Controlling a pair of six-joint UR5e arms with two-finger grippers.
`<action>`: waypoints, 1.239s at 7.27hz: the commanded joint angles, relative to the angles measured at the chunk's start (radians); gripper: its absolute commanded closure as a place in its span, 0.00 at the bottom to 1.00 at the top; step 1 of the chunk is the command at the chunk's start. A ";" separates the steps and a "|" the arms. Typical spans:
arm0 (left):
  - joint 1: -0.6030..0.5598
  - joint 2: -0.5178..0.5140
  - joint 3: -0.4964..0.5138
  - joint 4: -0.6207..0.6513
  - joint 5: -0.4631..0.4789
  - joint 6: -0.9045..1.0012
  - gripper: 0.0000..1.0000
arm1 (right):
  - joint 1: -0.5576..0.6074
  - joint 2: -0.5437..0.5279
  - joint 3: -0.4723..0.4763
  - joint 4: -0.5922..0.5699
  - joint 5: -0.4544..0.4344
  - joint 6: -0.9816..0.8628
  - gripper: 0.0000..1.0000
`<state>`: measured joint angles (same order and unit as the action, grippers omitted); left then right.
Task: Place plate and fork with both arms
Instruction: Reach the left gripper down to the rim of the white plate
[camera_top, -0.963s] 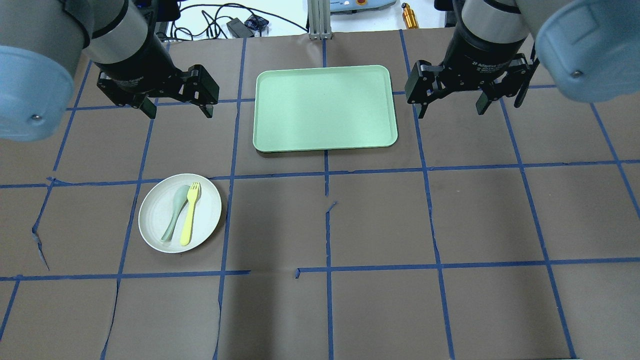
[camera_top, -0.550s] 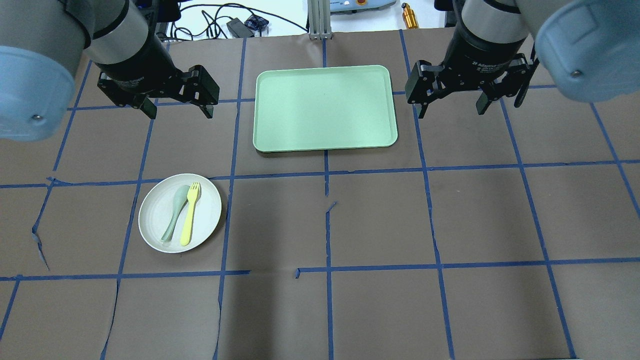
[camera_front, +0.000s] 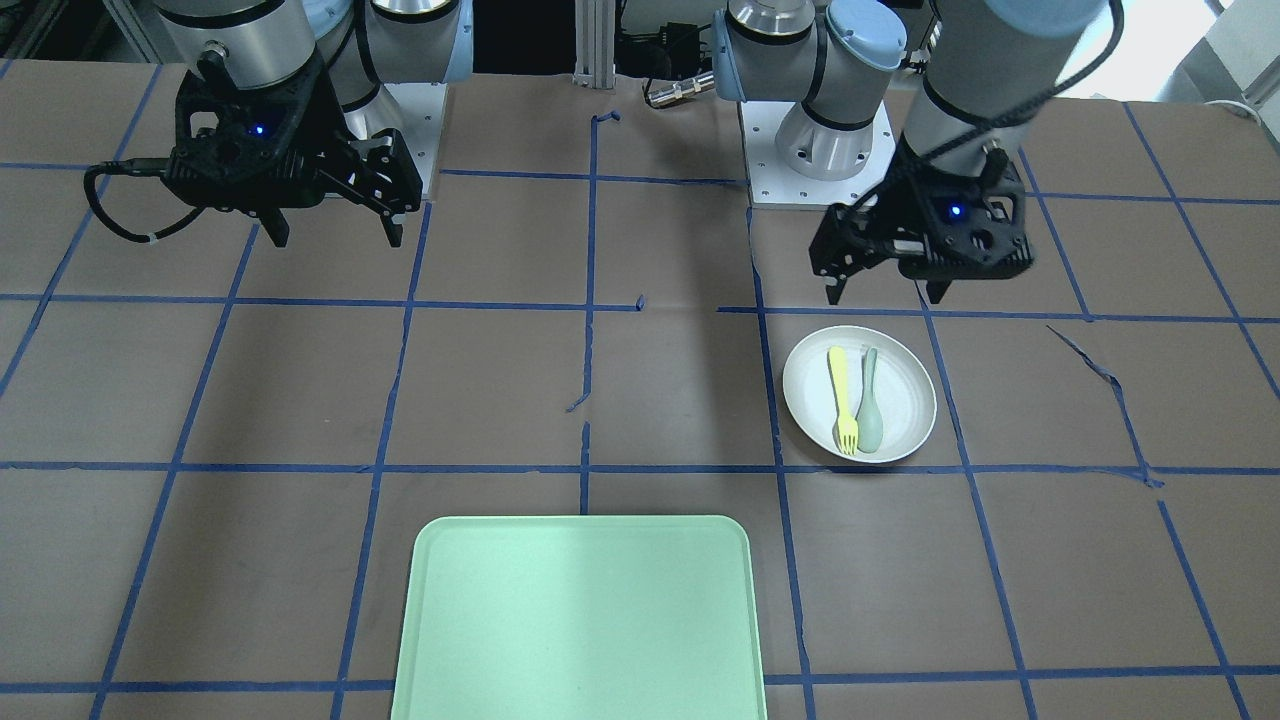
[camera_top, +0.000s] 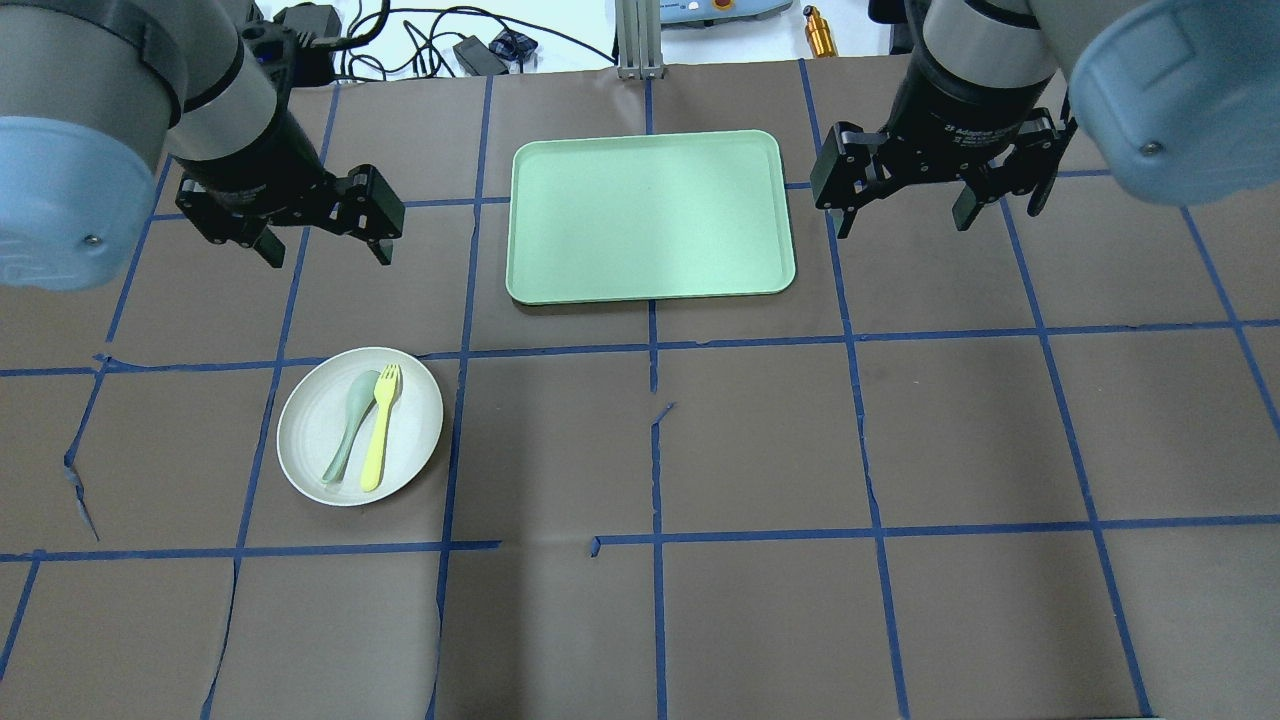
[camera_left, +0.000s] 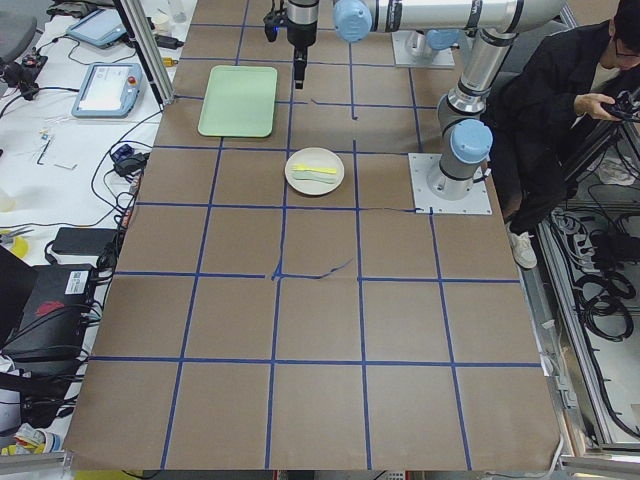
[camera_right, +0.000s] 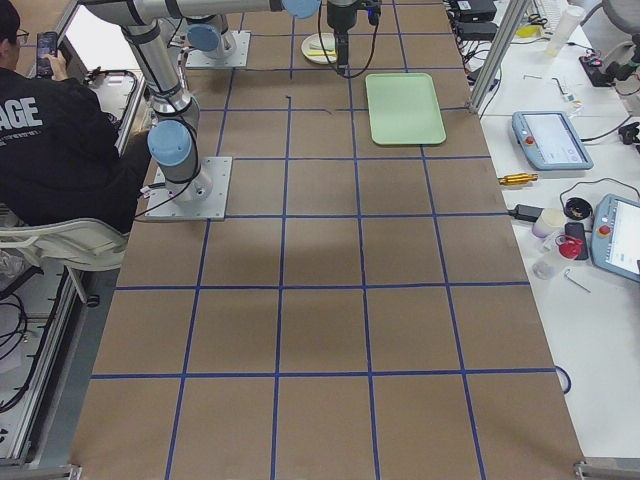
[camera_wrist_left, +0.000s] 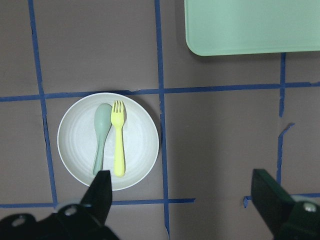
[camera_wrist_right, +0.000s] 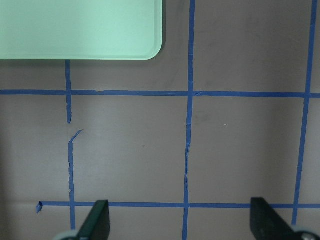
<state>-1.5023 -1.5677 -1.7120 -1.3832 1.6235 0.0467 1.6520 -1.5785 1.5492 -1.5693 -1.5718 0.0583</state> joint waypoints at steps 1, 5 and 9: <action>0.191 -0.032 -0.258 0.352 -0.041 0.187 0.01 | 0.000 -0.002 0.005 0.000 0.001 0.000 0.00; 0.410 -0.171 -0.465 0.547 -0.103 0.401 0.30 | 0.000 0.000 0.008 0.000 0.001 0.000 0.00; 0.412 -0.226 -0.463 0.547 -0.100 0.400 0.90 | 0.000 0.000 0.008 0.000 0.003 0.000 0.00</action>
<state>-1.0912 -1.7857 -2.1750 -0.8350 1.5206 0.4461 1.6521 -1.5785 1.5570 -1.5693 -1.5705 0.0583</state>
